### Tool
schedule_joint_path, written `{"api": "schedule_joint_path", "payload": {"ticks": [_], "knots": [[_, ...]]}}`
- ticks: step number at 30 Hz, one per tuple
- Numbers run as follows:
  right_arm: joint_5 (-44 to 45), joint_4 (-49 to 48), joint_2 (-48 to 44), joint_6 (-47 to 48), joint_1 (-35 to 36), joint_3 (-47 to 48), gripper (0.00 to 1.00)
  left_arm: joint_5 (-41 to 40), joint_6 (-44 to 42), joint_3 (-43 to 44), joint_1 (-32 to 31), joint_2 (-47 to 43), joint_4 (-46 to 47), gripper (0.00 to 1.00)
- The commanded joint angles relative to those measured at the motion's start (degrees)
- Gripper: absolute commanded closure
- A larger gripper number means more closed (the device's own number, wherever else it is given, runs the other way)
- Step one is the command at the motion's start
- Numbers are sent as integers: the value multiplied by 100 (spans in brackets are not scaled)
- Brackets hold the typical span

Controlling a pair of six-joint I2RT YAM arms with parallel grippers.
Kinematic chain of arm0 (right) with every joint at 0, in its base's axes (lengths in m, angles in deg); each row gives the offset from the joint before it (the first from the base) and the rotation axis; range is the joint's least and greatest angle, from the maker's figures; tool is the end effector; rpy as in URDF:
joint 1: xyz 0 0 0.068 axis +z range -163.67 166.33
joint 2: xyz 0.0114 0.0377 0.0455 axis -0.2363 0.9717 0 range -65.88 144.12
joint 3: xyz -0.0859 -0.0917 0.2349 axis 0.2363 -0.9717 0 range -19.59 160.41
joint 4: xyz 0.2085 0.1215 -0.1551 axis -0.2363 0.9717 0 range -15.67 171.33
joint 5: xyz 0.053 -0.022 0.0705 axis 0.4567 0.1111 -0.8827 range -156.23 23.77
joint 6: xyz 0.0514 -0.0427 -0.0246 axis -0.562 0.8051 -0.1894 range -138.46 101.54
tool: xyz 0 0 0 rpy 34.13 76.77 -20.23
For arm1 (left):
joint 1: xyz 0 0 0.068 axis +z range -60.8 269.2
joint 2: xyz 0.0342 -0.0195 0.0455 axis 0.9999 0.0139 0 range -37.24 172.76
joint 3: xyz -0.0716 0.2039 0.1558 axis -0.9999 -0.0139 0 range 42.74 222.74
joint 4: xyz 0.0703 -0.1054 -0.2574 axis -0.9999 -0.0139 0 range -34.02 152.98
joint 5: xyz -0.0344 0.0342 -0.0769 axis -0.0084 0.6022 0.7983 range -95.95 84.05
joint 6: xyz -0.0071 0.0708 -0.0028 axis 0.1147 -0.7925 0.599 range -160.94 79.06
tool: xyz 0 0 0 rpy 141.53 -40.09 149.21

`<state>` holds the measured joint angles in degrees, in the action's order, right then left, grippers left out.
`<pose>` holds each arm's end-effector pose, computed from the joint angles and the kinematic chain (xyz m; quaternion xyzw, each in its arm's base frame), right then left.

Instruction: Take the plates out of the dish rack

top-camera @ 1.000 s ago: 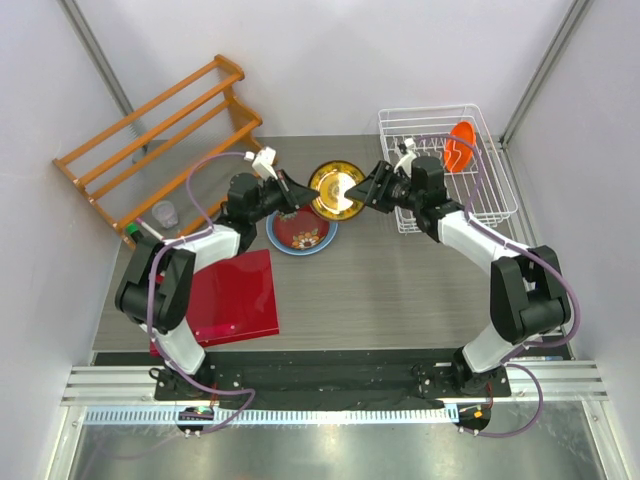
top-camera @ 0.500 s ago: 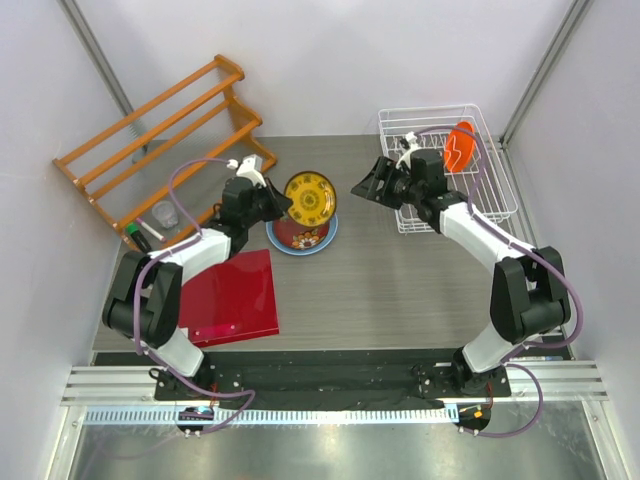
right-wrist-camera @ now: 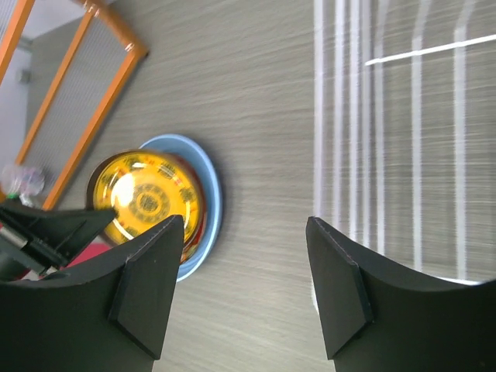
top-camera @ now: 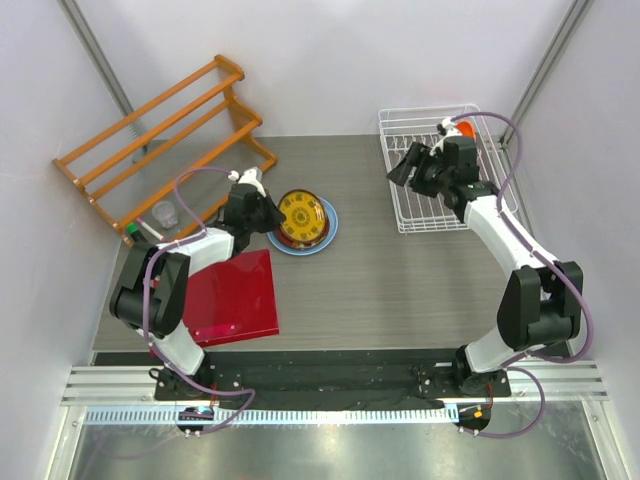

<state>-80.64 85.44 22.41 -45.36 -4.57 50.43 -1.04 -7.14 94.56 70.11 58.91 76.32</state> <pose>0.3960 0.0782 0.2783 0.0699 0.8560 0.2577 0.4427 0.3740 -0.1348 0.1541 -0.0904 0.8651 -0.2525 0.4239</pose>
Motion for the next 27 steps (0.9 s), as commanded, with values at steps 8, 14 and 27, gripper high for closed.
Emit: {"api": "schedule_joint_path", "payload": {"ticks": [8,14,27], "knots": [[1501,699,39,693,-506,1039,28,-201,-137,154,28,-71,-227,77],[2811,761,478,1045,-559,1488,26,-157,-163,250,28,25,-367,51],[4235,682,2172,1871,-831,2929,23,36,-304,347,20,-343,-579,0]]}}
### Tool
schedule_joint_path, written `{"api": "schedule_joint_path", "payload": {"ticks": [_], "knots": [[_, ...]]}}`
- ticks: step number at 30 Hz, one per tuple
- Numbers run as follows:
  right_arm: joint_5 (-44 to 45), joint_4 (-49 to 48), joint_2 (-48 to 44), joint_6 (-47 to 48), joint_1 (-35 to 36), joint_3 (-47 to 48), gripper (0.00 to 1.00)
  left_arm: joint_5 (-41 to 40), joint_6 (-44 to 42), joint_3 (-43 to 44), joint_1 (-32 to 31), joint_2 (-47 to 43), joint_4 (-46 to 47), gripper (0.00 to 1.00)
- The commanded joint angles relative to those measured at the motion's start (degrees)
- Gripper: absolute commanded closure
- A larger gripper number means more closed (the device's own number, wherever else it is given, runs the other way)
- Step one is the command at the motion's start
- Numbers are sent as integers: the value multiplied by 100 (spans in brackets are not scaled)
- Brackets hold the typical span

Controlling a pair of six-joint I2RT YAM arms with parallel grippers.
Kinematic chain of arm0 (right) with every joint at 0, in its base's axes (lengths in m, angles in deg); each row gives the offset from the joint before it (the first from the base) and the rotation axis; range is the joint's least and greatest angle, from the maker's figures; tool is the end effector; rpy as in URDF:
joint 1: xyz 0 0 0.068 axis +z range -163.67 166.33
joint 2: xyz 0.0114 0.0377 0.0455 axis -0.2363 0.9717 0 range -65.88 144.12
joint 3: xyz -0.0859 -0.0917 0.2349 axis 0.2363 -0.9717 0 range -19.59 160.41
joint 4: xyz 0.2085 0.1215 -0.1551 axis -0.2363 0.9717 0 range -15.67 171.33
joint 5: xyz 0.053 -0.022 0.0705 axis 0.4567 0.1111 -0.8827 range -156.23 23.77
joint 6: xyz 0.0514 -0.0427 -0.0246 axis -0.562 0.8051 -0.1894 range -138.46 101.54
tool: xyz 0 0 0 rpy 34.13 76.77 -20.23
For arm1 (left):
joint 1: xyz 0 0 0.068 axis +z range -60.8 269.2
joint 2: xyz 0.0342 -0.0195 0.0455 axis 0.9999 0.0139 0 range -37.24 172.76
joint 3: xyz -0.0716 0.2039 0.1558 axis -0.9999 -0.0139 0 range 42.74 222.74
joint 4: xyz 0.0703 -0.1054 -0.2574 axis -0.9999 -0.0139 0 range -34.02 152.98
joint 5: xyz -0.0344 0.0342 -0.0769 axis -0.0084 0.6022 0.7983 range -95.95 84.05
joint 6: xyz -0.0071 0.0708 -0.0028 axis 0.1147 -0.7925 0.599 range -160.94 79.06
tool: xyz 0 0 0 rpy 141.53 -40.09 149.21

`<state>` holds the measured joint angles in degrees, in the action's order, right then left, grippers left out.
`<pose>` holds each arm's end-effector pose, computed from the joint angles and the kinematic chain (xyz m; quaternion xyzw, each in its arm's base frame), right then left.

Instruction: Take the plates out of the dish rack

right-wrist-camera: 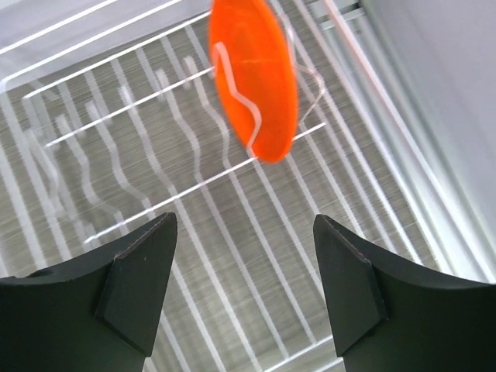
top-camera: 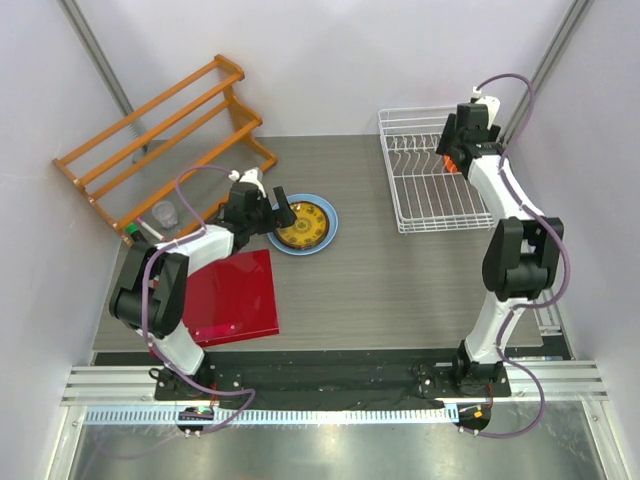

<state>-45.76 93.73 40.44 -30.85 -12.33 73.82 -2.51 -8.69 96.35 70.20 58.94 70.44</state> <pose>0.4801 -0.0093 0.2893 0.1683 0.8498 -0.0978 0.4899 0.3742 -0.1326 0.1534 -0.0886 0.8828 -0.2232 0.4038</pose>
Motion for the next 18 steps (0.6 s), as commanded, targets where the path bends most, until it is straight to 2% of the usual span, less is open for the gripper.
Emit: {"api": "schedule_joint_path", "payload": {"ticks": [1,9,14,17,18], "knots": [[783,-173,511,473,-64,704,23,244,-175,177,11,-450,36,1],[862,12,1434,1342,-275,1882,23,772,-263,221,11,-820,220,1],[880,55,2067,1458,-389,2375,27,939,-263,238,11,-890,317,1],[713,38,2260,1510,-477,2551,34,992,-246,221,11,-926,378,1],[626,29,2305,1528,-503,2577,41,1000,-263,195,11,-943,405,0]]}}
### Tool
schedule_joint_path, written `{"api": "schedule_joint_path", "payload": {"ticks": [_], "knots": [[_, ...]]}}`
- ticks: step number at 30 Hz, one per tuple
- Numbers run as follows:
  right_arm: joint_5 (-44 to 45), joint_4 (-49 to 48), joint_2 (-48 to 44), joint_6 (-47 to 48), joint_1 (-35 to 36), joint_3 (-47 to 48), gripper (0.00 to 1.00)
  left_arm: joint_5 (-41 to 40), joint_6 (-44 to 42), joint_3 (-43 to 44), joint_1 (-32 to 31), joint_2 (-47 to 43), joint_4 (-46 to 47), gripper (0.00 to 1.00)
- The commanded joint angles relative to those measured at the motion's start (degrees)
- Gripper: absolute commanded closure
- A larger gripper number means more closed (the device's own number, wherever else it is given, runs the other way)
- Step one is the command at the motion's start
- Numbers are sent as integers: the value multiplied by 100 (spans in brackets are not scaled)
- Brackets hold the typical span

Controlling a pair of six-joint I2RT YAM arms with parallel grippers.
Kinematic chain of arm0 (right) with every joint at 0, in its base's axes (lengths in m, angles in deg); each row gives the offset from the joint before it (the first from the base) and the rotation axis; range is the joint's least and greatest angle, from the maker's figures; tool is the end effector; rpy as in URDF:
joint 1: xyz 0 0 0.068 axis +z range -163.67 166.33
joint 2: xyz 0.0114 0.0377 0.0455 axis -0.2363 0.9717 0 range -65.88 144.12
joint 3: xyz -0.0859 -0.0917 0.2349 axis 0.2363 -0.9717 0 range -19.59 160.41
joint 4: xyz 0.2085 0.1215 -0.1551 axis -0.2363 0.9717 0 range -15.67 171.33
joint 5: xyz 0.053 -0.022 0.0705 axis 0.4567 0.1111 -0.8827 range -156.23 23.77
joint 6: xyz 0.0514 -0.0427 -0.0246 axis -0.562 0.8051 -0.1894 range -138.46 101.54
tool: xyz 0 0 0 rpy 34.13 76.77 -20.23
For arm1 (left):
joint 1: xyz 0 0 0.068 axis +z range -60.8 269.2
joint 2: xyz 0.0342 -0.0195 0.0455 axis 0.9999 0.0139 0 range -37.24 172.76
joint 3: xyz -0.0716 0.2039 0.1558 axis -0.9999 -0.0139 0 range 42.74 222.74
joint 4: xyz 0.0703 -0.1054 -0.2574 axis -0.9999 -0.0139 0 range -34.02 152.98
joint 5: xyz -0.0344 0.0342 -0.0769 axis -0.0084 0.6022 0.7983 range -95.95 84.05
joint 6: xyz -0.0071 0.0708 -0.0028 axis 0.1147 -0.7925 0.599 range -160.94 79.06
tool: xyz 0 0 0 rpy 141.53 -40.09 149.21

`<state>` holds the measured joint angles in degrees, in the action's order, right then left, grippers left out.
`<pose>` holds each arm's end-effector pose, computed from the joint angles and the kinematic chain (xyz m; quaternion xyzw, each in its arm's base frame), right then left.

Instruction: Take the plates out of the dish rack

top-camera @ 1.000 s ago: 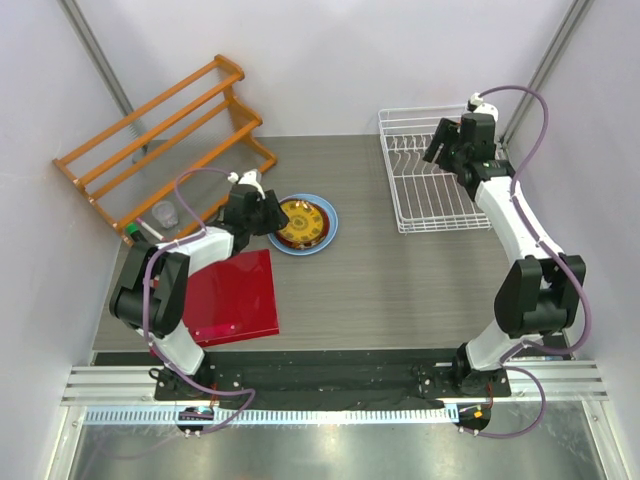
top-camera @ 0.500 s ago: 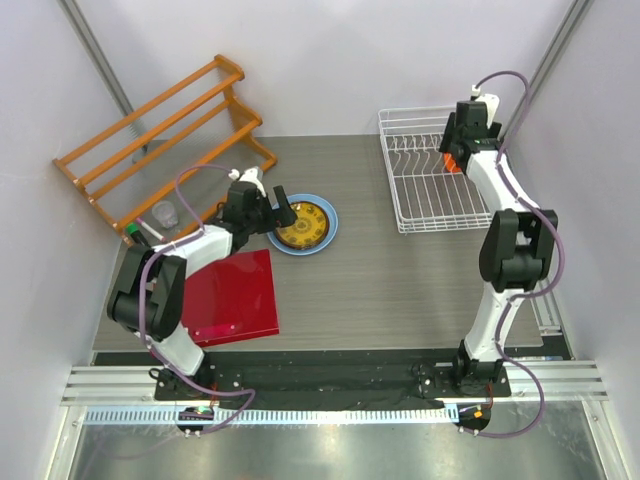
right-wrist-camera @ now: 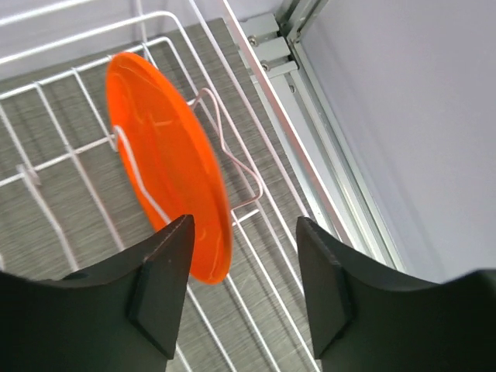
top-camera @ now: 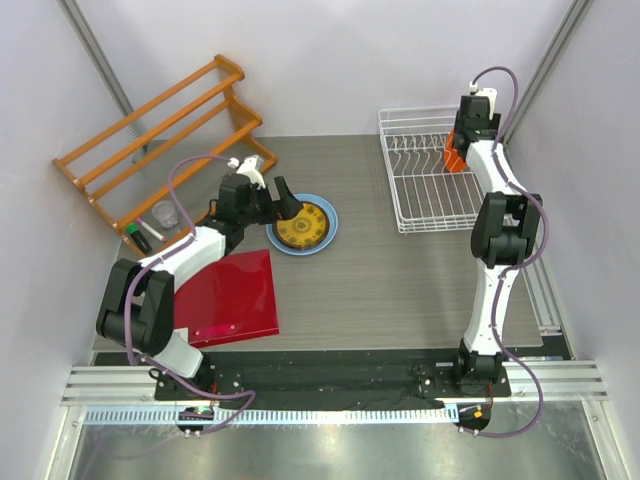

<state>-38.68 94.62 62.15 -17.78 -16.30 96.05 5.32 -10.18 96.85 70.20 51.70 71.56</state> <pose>0.5612 -0.0529 0.2485 0.1286 0.8502 -0.2223 0.4595 0.3657 -0.1380 0.2066 -0.0350 0.8460 -0.2967 0.4416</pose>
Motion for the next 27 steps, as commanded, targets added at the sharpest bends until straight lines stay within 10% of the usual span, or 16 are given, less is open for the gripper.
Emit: {"api": "schedule_joint_path", "payload": {"ticks": [1,5,14,27], "knots": [[-161,-52,178,273,-114,389,42,192,-114,144,11,-229,293,1],[-478,-78,328,353,-167,513,49,156,-114,153,11,-167,346,1],[-1251,-69,460,397,-194,530,99,227,-62,179,11,-35,373,1],[311,-1157,-787,493,61,-576,99,16,-123,258,11,35,197,1]]}}
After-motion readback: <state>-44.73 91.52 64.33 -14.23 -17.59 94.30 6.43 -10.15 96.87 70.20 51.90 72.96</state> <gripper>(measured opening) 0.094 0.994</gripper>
